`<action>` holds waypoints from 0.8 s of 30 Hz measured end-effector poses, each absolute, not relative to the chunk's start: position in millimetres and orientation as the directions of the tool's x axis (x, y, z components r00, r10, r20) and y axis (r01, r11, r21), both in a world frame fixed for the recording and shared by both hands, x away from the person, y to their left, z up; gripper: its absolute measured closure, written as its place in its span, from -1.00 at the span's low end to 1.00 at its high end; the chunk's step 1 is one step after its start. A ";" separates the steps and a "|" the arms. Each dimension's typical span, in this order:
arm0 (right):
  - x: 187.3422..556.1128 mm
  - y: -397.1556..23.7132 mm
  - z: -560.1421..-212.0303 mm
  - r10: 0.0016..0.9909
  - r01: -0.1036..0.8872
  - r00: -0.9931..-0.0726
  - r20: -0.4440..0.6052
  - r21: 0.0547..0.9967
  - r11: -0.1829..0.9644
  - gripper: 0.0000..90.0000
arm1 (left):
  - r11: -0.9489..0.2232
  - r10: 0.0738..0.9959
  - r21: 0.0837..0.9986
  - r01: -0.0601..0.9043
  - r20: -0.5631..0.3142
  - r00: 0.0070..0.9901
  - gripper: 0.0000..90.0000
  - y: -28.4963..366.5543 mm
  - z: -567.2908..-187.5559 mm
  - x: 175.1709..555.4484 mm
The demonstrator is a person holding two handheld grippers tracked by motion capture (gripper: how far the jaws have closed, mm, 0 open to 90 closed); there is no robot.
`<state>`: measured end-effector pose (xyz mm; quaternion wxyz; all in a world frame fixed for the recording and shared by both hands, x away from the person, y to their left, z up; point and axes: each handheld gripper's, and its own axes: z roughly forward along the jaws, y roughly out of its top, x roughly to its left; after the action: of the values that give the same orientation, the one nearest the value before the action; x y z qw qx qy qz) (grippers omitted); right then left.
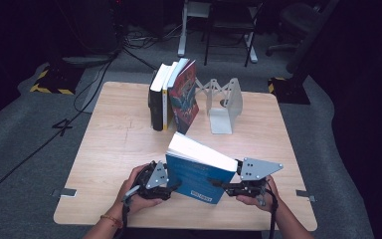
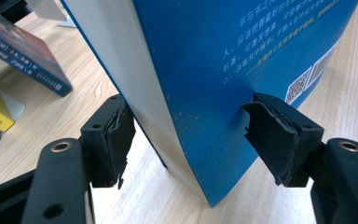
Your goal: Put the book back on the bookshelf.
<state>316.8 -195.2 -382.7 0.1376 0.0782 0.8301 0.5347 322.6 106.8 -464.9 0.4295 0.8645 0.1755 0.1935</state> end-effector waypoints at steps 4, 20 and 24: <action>317.4 -196.0 -379.5 0.298 -0.005 -0.944 -0.144 0.907 0.422 0.24 | -0.563 0.468 0.815 0.137 0.178 0.866 -0.29 102.6 -465.4 327.3; 319.5 -196.7 -361.7 0.343 0.072 -0.933 -0.104 0.883 0.464 0.27 | -0.548 0.483 0.818 0.173 0.141 0.864 -0.32 96.8 -468.0 331.9; 319.6 -195.7 -360.1 0.346 0.092 -0.934 -0.089 0.877 0.472 0.28 | -0.537 0.540 0.796 0.280 0.070 0.839 -0.38 118.1 -475.6 331.4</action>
<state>319.6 -195.7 -360.1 0.1280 0.1292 0.8482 0.4974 331.4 118.1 -475.6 0.4181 0.8628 0.2376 0.1556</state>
